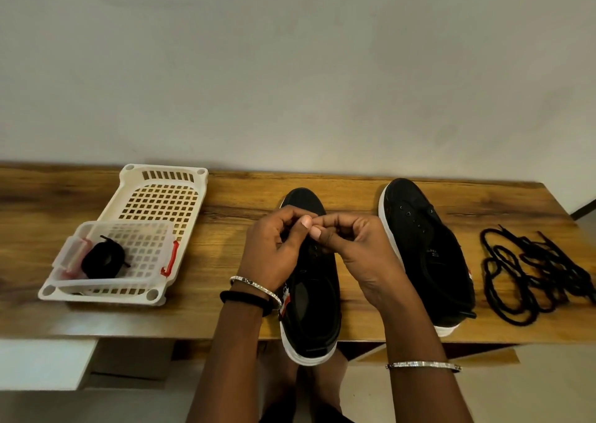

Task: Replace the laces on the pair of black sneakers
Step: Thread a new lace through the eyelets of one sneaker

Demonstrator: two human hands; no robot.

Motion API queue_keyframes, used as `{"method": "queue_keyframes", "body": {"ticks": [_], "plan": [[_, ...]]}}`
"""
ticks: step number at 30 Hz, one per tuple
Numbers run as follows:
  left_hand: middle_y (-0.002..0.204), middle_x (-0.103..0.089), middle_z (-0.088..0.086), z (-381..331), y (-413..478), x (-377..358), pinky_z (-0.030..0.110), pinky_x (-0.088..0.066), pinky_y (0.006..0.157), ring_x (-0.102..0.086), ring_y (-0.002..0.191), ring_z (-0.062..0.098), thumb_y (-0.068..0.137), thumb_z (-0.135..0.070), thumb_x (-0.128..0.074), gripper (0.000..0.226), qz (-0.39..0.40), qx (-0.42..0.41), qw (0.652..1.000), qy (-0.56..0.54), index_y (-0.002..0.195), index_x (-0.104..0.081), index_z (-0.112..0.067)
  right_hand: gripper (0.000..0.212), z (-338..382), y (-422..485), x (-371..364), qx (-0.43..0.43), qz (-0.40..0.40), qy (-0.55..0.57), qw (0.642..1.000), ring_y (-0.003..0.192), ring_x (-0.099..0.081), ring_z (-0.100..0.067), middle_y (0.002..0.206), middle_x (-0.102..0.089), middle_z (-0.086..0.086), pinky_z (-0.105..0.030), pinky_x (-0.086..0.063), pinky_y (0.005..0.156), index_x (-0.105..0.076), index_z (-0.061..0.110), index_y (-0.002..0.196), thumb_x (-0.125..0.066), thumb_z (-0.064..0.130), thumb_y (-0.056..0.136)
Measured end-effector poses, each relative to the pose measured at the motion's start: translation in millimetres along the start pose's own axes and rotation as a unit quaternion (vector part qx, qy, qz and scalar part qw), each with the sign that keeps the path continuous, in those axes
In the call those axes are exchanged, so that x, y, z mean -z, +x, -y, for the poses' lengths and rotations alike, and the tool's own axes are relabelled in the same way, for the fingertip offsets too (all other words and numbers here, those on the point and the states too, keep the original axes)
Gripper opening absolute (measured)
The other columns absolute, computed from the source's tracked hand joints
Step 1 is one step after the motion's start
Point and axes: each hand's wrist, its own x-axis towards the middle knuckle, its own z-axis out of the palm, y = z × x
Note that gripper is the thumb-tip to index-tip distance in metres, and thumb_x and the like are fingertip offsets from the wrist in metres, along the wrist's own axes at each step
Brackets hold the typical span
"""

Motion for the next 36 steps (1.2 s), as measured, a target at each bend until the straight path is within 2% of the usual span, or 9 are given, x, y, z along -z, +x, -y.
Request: {"method": "queue_keyframes", "body": {"ticks": [6,9,13,15,17,23,28,32,36], "plan": [[0.081,-0.073,-0.011,5,0,7,0.011,-0.049,0.069,-0.067,0.078,-0.001,0.091,-0.016,-0.069,0.009,0.023,0.031,0.999,0.038,0.093,-0.077,-0.021,0.015,-2,0,0,-0.010,-0.016,-0.009,1.000,0.087,-0.072,-0.019,0.088,-0.077,-0.010,-0.025,-0.056,0.074,-0.076,0.007,0.099,-0.078,0.010,0.084],[0.078,-0.073,-0.012,5,0,10,0.008,-0.048,0.067,-0.067,0.077,-0.002,0.090,-0.016,-0.070,0.010,0.011,0.032,0.998,0.052,0.092,-0.078,-0.020,0.020,2,-1,1,-0.022,-0.033,-0.013,0.999,0.077,-0.069,-0.015,0.079,-0.072,-0.010,-0.021,-0.054,0.068,-0.070,0.009,0.102,-0.079,0.010,0.084],[0.075,-0.071,-0.015,7,0,11,0.014,-0.050,0.066,-0.066,0.074,0.000,0.086,-0.028,-0.075,0.005,-0.056,0.055,0.994,0.072,0.085,-0.077,-0.023,0.030,3,-5,9,-0.047,0.011,-0.165,0.985,0.074,-0.057,-0.007,0.087,-0.063,-0.004,-0.022,-0.050,0.067,-0.066,0.018,0.101,-0.085,0.018,0.077],[0.075,-0.072,-0.013,9,0,13,0.023,-0.055,0.068,-0.067,0.073,0.002,0.085,-0.029,-0.075,0.006,-0.066,0.069,0.994,0.058,0.085,-0.077,-0.023,0.043,0,-6,10,-0.072,0.063,-0.256,0.962,0.074,-0.052,-0.006,0.094,-0.059,0.001,-0.024,-0.046,0.065,-0.061,0.022,0.103,-0.089,0.023,0.070],[0.074,-0.072,-0.011,9,0,14,0.026,-0.057,0.067,-0.068,0.071,0.004,0.085,-0.029,-0.076,0.006,-0.056,0.078,0.994,0.045,0.084,-0.077,-0.022,0.047,-3,-6,9,-0.067,0.068,-0.310,0.946,0.072,-0.048,-0.004,0.095,-0.055,0.006,-0.020,-0.039,0.063,-0.058,0.023,0.101,-0.090,0.025,0.067],[0.074,-0.072,-0.010,7,-1,12,0.015,-0.052,0.063,-0.066,0.069,0.001,0.084,-0.025,-0.077,0.006,-0.003,0.063,0.996,0.060,0.084,-0.078,-0.019,0.029,-4,-4,9,-0.040,0.025,-0.312,0.949,0.063,-0.054,-0.002,0.082,-0.063,0.008,-0.013,-0.043,0.055,-0.066,0.025,0.091,-0.085,0.024,0.069],[0.075,-0.071,-0.013,2,-2,4,0.005,-0.045,0.059,-0.065,0.073,-0.004,0.084,-0.019,-0.077,0.001,-0.017,0.058,0.995,0.081,0.084,-0.077,-0.019,0.017,-5,-4,11,-0.012,-0.016,-0.301,0.953,0.069,-0.061,-0.003,0.079,-0.068,0.007,-0.020,-0.051,0.064,-0.071,0.026,0.093,-0.079,0.023,0.078],[0.073,-0.068,-0.016,3,1,-4,0.011,-0.049,0.061,-0.064,0.069,-0.002,0.083,-0.020,-0.077,0.003,-0.046,0.033,0.989,0.139,0.081,-0.076,-0.022,0.013,-9,-2,12,-0.023,-0.029,-0.248,0.968,0.076,-0.067,-0.010,0.082,-0.069,0.005,-0.031,-0.059,0.071,-0.073,0.026,0.092,-0.077,0.018,0.082],[0.080,-0.070,-0.009,4,2,-16,0.025,-0.053,0.065,-0.063,0.072,0.003,0.085,-0.025,-0.075,0.004,-0.039,0.021,0.978,0.204,0.083,-0.076,-0.022,0.012,-9,-2,14,-0.040,-0.026,-0.189,0.981,0.084,-0.069,-0.013,0.087,-0.071,0.003,-0.033,-0.060,0.072,-0.075,0.025,0.091,-0.073,0.014,0.086]]}}
